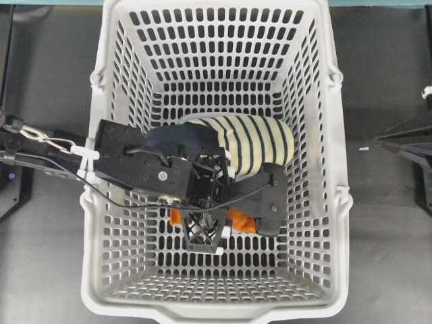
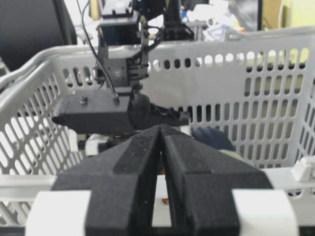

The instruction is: Pick up the orange cloth from the shopping basket with the left arm.

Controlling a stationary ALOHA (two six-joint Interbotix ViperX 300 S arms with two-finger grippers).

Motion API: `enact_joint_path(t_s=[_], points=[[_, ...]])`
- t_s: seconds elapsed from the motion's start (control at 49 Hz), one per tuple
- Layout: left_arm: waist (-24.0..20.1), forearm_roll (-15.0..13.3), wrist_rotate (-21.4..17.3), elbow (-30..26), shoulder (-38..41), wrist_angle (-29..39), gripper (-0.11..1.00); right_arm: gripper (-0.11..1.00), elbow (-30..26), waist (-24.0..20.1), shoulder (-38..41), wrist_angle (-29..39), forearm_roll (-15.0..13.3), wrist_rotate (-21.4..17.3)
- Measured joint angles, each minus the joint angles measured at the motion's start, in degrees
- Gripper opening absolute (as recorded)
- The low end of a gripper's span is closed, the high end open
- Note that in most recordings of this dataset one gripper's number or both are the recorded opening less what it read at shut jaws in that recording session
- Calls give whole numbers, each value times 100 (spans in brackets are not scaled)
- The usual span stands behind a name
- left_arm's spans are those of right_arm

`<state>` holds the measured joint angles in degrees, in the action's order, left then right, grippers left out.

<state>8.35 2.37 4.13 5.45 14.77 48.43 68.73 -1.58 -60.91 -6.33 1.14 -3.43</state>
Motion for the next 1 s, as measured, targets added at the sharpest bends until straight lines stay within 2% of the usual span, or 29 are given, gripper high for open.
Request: enact_joint_path(t_s=[0.061, 0.102, 0.326, 0.469, 0.592, 1.0], points=[[-18, 9, -9, 0, 9, 18, 23, -1, 9, 0, 0, 0, 0, 0], [-35, 9, -9, 0, -18, 53, 18, -1, 9, 0, 0, 0, 0, 0], [-35, 9, -62, -176, -272, 360, 18, -1, 9, 0, 0, 0, 0, 0], [-44, 9, -44, -519, -510, 809, 18, -1, 9, 9, -9, 0, 0, 0], [-44, 9, -62, -1020, -624, 1336, 18, -1, 9, 9, -9, 0, 0, 0], [-132, 9, -70, -3665, -589, 3296, 18, -1, 9, 0, -53, 0, 0, 0]])
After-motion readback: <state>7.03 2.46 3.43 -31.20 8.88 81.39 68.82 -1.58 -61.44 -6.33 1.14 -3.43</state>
